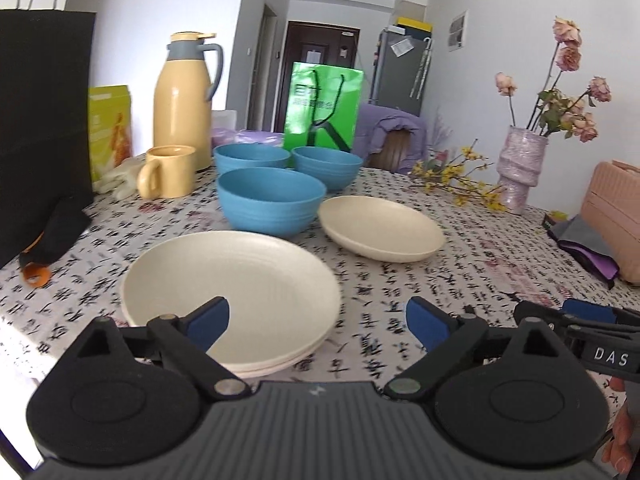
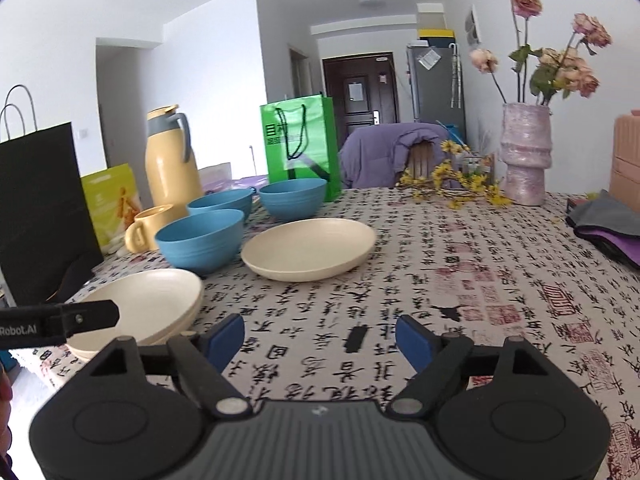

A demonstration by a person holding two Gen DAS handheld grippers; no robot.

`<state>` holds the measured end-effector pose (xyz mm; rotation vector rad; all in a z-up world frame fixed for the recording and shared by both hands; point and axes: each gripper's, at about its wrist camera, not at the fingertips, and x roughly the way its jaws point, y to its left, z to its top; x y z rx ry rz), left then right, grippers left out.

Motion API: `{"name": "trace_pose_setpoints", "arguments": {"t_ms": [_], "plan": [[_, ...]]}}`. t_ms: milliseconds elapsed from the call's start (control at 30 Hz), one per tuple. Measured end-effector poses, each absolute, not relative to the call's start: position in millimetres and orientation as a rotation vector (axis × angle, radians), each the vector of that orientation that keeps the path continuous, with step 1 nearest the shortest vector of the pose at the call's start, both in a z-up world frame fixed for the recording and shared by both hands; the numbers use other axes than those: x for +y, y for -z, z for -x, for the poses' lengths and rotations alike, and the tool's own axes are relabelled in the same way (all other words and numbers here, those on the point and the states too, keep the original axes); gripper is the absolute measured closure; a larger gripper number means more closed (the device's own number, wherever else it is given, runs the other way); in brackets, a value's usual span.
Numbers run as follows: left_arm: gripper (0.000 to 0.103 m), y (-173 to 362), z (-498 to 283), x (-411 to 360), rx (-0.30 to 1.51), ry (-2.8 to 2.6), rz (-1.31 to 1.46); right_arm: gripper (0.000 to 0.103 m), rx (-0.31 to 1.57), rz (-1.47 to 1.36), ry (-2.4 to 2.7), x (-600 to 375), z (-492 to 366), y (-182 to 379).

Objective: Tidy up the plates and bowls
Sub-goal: 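Move both grippers toward the cream plate beside the blue bowls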

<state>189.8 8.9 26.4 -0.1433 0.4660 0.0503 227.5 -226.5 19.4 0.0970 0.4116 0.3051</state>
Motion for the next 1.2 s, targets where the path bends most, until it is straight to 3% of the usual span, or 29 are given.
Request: {"name": "trace_pose_setpoints", "arguments": {"t_ms": [467, 967, 1200], "plan": [[0.007, -28.2, -265.9, -0.1, 0.525, 0.003, 0.152, 0.021, 0.433, -0.13, -0.293, -235.7, -276.3, -18.3], [0.031, -9.9, -386.6, 3.3, 0.654, 0.0, 0.306, 0.022, 0.461, -0.109, -0.314, -230.6, -393.9, -19.7], [0.038, 3.5, -424.6, 4.2, 0.69, -0.035, 0.323, 0.041, 0.565, -0.166, -0.347, -224.3, -448.8, 2.0]]}}
